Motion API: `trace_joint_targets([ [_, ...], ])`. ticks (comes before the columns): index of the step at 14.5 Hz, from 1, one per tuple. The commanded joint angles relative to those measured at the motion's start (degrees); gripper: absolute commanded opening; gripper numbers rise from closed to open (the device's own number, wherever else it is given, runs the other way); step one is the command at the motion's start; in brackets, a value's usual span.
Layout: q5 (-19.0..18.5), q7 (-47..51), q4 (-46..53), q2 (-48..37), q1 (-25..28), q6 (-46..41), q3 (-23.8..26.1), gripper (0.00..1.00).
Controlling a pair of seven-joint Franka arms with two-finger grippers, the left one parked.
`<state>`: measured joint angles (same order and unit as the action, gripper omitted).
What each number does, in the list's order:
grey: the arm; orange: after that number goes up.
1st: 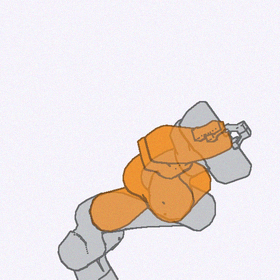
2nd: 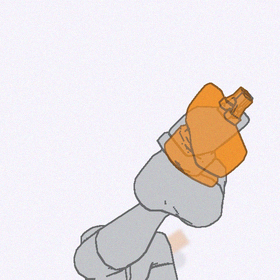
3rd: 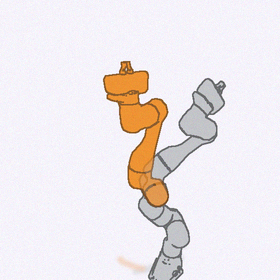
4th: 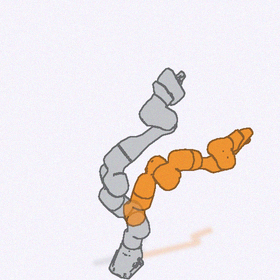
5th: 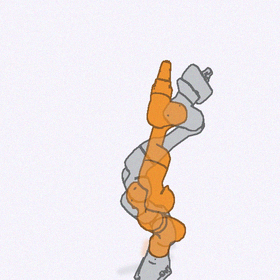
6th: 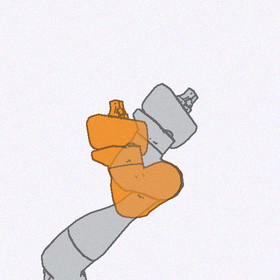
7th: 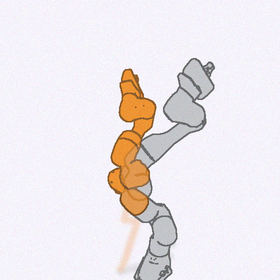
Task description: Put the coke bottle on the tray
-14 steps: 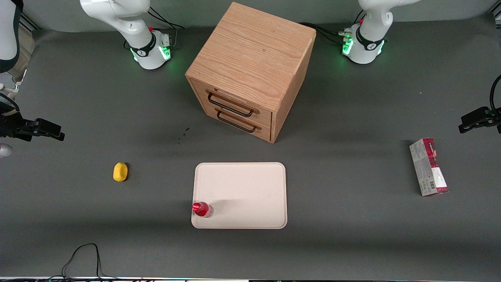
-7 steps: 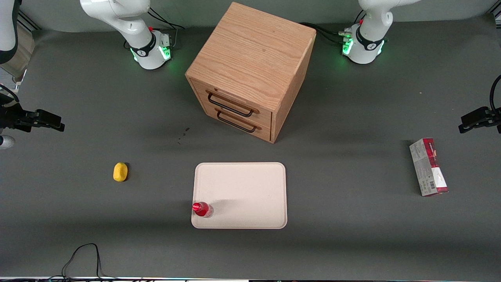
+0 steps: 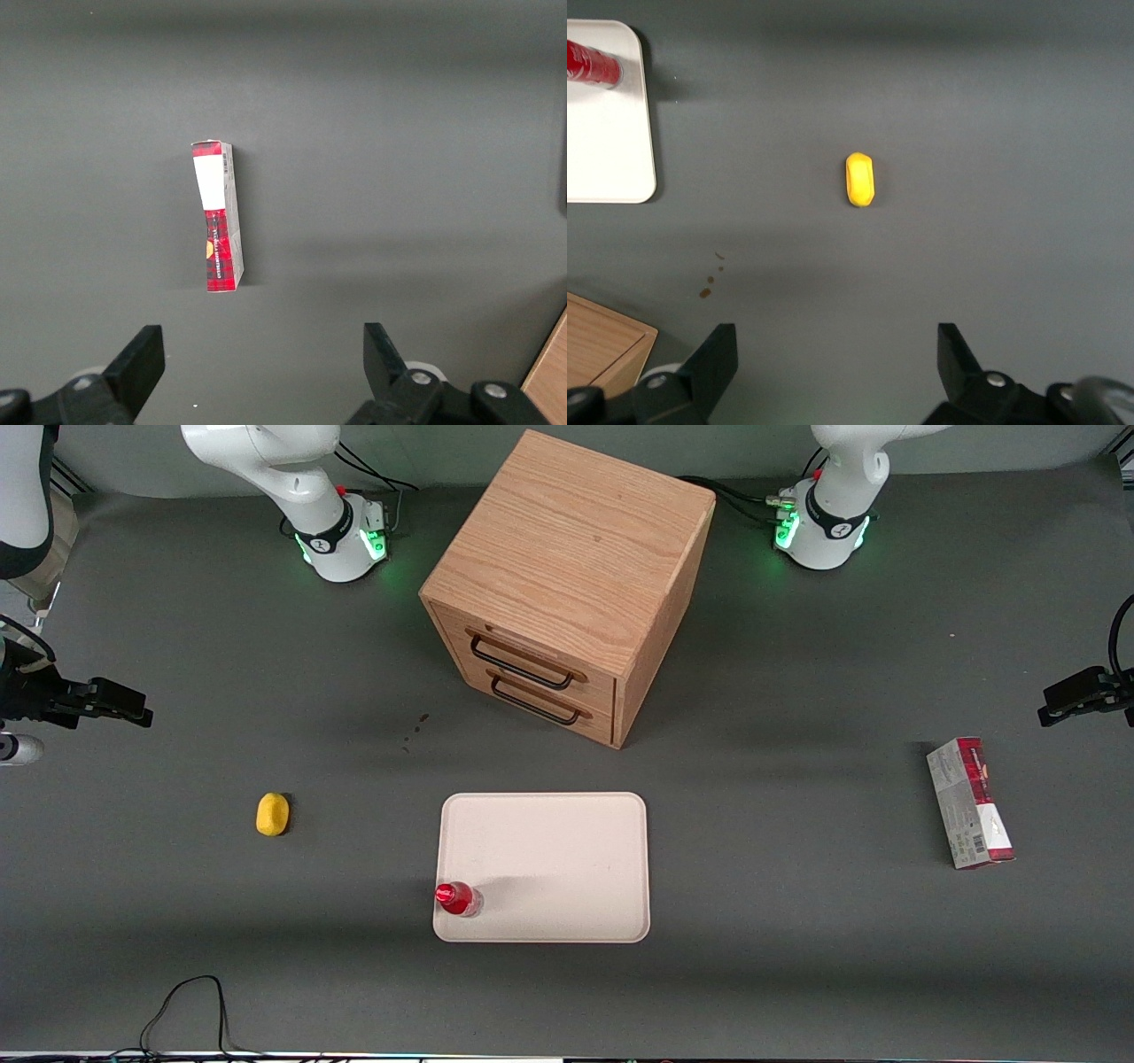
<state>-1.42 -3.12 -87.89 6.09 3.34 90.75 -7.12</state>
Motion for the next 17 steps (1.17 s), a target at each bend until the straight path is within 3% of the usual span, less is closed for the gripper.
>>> trace_joint_targets([
  [1, -0.87, -0.57, -1.58, -1.52, 1.22, 1.36, -0.17, 1.0],
  [17, -0.17, 0.13, -1.06, -1.52, 1.14, 0.3, -0.17, 1.0],
])
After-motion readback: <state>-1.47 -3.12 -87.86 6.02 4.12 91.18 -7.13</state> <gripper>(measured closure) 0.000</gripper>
